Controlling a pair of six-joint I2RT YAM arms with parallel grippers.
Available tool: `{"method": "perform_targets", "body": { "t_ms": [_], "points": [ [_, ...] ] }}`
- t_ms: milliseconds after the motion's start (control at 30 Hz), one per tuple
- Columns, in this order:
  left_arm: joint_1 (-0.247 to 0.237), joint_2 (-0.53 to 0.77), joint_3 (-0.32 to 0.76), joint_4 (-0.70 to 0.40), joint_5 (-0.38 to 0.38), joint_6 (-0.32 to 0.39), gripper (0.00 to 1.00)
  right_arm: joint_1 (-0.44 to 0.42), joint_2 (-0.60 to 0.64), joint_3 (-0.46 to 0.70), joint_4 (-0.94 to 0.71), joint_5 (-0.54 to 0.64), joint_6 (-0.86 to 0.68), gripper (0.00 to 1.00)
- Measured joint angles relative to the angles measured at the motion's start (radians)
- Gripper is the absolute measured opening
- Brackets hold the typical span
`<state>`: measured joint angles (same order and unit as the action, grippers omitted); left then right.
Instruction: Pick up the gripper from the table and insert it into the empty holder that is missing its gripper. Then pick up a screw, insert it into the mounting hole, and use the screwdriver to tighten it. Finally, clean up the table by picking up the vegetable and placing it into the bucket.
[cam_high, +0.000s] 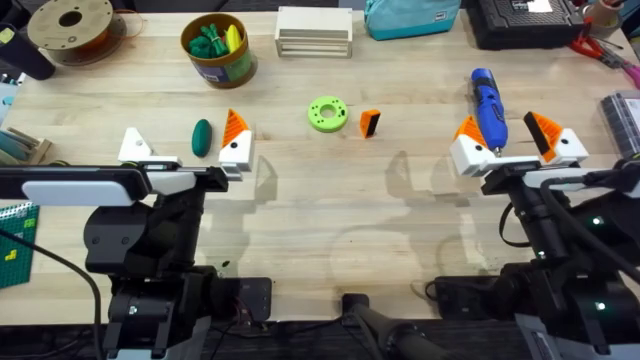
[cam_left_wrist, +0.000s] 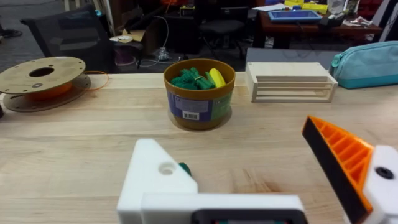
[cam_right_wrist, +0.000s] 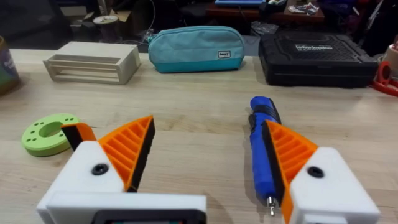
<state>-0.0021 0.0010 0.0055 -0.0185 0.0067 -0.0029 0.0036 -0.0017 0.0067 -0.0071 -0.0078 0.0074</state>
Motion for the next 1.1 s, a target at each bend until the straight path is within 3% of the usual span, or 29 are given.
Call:
{"method": "perform_targets", "body": {
  "t_ms": [667, 833, 1100],
  "points": [
    [0.000, 0.000, 0.001, -0.007, -0.001, 0.006, 0.991, 0.000, 0.000, 0.000, -0.003, -0.001, 0.016, 0.991],
    [0.001, 0.000, 0.039, -0.146, -0.003, 0.007, 0.991, 0.000, 0.000, 0.009, -0.024, 0.000, 0.060, 0.991],
    [0.001, 0.090, 0.290, -0.412, -0.012, 0.010, 0.991, 0.000, 0.028, 0.171, -0.340, -0.010, 0.080, 0.990]
  ]
}}
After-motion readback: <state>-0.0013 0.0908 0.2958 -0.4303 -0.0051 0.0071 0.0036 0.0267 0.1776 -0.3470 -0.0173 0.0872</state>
